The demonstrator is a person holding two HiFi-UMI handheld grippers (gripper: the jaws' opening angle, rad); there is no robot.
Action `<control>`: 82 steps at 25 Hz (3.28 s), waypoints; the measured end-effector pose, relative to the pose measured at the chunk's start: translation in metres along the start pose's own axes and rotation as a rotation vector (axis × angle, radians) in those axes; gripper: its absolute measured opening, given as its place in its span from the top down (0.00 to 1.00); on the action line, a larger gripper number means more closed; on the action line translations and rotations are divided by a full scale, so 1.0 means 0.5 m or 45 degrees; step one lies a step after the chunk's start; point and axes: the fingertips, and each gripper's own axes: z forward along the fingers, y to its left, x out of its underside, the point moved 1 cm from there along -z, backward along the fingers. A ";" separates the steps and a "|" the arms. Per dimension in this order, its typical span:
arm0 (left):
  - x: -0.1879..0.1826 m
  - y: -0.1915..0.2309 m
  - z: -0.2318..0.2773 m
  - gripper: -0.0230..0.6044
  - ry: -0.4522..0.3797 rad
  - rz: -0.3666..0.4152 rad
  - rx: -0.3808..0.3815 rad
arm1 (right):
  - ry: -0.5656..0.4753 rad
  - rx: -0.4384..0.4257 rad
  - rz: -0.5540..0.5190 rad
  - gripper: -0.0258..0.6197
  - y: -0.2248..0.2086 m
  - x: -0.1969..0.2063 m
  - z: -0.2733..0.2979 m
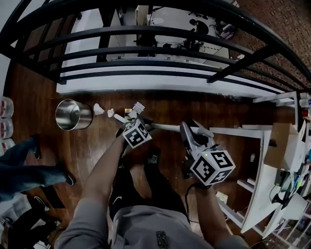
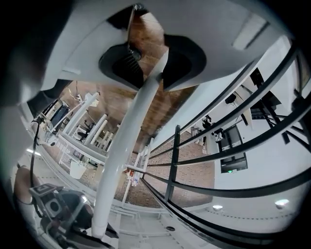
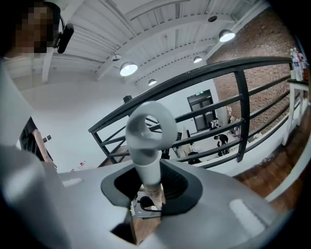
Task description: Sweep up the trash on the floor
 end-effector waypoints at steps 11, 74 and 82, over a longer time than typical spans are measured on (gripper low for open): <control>0.056 0.131 -0.135 0.75 0.071 -0.011 -0.097 | -0.028 -0.098 0.058 0.82 0.088 -0.042 0.108; 0.068 0.277 -0.018 0.73 0.151 0.237 0.280 | -0.019 0.384 0.168 0.82 0.007 0.007 0.227; -0.003 0.128 0.060 0.73 0.137 0.318 0.388 | -0.042 0.510 0.211 0.82 -0.066 0.027 0.073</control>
